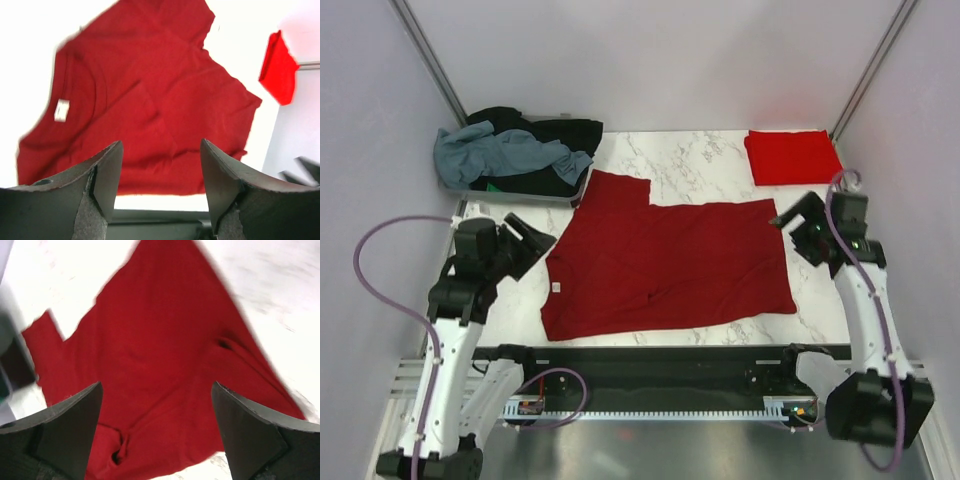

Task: Fold and stack the t-shirts
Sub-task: Fold the tshirt

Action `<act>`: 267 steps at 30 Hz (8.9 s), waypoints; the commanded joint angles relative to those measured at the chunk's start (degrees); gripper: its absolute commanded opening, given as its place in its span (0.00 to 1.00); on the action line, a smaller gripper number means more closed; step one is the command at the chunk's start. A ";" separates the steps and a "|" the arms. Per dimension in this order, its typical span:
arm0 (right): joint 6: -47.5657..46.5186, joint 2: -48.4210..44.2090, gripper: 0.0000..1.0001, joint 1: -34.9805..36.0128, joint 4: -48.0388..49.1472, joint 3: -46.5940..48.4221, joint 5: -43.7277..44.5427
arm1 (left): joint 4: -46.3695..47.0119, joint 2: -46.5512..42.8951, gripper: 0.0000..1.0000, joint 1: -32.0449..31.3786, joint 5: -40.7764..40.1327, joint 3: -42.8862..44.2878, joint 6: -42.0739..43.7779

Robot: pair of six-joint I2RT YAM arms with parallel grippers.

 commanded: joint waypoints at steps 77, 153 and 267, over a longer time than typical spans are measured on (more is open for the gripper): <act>-11.92 13.55 0.98 18.14 12.71 -0.16 0.08 | 10.43 113.12 0.07 -13.40 -7.24 88.50 25.61; -13.33 33.53 0.00 -6.56 20.80 12.16 -4.63 | 14.13 46.34 0.02 -11.82 -3.46 23.74 19.37; -8.16 23.34 0.92 28.86 14.64 -8.48 4.96 | 28.10 59.31 0.49 -30.80 -11.63 2.97 -8.32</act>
